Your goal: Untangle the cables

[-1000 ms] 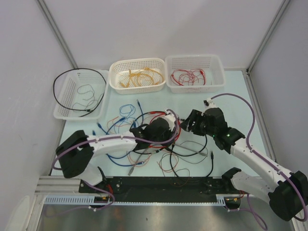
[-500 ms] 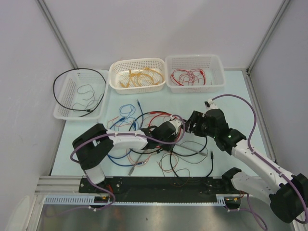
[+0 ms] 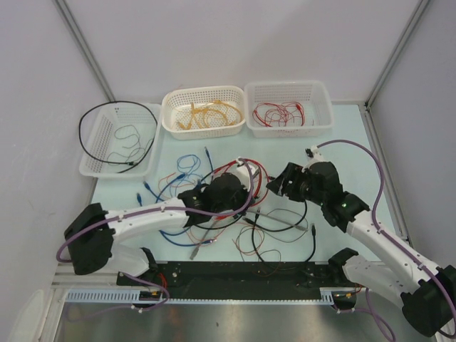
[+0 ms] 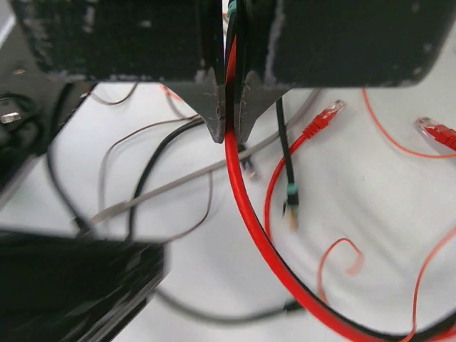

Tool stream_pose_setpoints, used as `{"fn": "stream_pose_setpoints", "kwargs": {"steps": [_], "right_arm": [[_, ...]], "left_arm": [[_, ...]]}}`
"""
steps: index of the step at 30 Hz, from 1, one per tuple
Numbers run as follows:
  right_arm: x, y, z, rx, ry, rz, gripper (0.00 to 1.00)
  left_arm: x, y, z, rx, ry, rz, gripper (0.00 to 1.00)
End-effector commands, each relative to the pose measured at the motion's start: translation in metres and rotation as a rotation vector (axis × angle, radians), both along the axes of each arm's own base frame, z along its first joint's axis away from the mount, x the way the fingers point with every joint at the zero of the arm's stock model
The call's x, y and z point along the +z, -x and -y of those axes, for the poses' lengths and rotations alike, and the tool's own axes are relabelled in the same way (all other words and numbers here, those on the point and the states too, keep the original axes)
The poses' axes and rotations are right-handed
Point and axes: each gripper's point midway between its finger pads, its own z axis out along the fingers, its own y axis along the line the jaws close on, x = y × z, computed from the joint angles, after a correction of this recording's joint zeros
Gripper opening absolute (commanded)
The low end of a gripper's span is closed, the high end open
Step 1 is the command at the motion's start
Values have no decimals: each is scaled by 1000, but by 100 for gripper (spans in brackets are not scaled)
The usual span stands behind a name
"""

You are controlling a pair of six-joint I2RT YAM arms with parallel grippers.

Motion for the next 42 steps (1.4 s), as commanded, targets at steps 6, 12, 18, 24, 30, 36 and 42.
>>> {"fn": "stream_pose_setpoints", "kwargs": {"steps": [6,12,18,24,30,36,42], "right_arm": [[48,4,-38,118,-179,104,70],[59,-1,-35,92,-176,144,70],[47,-12,-41,95,-147,124,69],[41,-27,-50,95,-141,133,63],[39,-30,-44,77,-106,127,63],[36,-17,-15,23,-15,121,82],[47,-21,-1,-8,2,160,81]], "left_arm": [[63,11,18,-123,188,132,1],[59,18,22,-148,175,133,1],[63,25,29,-169,189,140,1],[62,38,34,-195,182,141,1],[56,45,34,-201,162,138,1],[54,43,31,-187,145,143,1],[52,44,33,-190,145,144,0]]}}
